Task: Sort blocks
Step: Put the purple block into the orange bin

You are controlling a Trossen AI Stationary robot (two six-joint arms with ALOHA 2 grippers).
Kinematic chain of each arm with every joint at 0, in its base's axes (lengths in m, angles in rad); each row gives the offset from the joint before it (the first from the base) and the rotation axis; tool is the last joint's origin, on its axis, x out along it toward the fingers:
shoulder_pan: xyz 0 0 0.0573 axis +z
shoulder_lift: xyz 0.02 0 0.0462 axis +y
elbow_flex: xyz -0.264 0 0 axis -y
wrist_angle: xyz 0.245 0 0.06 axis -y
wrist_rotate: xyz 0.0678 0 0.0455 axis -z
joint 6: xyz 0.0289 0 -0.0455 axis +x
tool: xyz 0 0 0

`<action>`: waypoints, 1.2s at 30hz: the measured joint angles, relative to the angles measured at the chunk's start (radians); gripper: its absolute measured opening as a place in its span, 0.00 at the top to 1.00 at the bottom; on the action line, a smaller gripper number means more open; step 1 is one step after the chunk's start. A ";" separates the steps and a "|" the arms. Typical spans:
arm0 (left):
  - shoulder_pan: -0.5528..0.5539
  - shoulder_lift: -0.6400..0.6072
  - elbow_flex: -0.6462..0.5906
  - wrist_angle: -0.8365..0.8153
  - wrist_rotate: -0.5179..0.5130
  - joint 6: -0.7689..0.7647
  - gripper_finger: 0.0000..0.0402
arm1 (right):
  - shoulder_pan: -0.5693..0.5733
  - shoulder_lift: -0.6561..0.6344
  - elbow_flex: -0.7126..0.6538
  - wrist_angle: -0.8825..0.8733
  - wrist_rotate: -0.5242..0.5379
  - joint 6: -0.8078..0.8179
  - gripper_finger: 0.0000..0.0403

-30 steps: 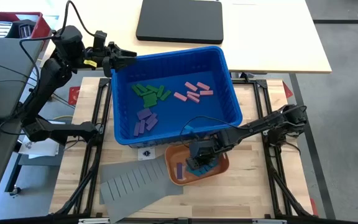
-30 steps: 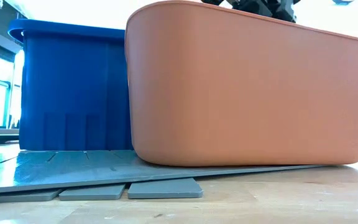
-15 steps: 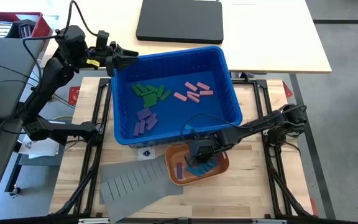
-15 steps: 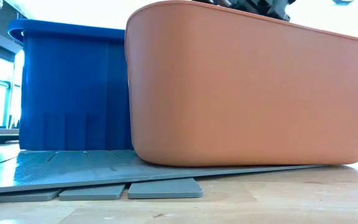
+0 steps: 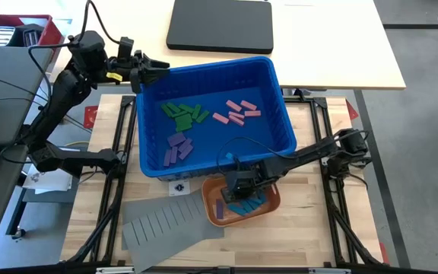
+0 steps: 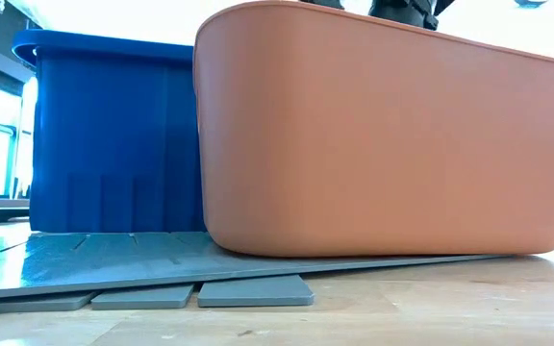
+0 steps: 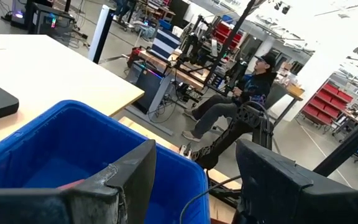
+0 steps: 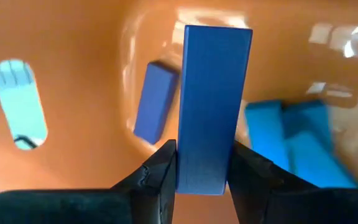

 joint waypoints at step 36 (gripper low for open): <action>-0.096 0.055 0.000 -0.424 -0.102 0.138 0.46 | 0.005 -0.255 0.138 -0.064 -0.067 -0.166 0.60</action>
